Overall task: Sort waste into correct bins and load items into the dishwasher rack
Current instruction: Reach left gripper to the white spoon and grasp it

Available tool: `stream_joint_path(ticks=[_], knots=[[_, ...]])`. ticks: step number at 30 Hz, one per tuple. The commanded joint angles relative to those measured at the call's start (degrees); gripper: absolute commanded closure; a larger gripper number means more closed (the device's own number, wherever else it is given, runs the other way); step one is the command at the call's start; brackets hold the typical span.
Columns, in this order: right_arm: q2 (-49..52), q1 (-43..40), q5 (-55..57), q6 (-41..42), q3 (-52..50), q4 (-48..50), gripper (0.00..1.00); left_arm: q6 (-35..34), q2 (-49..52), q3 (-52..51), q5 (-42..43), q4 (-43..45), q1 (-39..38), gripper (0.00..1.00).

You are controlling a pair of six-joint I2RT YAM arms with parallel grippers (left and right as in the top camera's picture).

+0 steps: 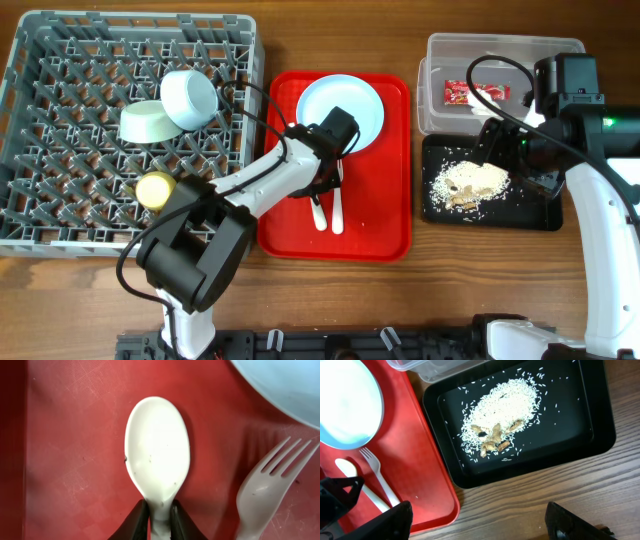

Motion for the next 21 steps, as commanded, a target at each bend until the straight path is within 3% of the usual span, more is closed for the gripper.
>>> stream_joint_path(ticks=[1, 9, 15, 21], knots=[[-0.63, -0.13, 0.74, -0.44, 0.00, -0.26, 0.15, -0.35, 0.70, -0.37, 0.79, 0.15, -0.26, 0.85], [-0.63, -0.13, 0.74, -0.44, 0.00, -0.24, 0.15, -0.35, 0.72, -0.50, 0.79, 0.17, -0.26, 0.78], [-0.63, -0.13, 0.74, -0.55, 0.00, -0.24, 0.15, -0.33, 0.72, -5.68, 4.20, 5.25, -0.26, 0.76], [-0.63, -0.13, 0.74, -0.61, 0.00, -0.28, 0.14, 0.15, 0.66, -5.68, 4.04, 5.35, -0.02, 0.89]])
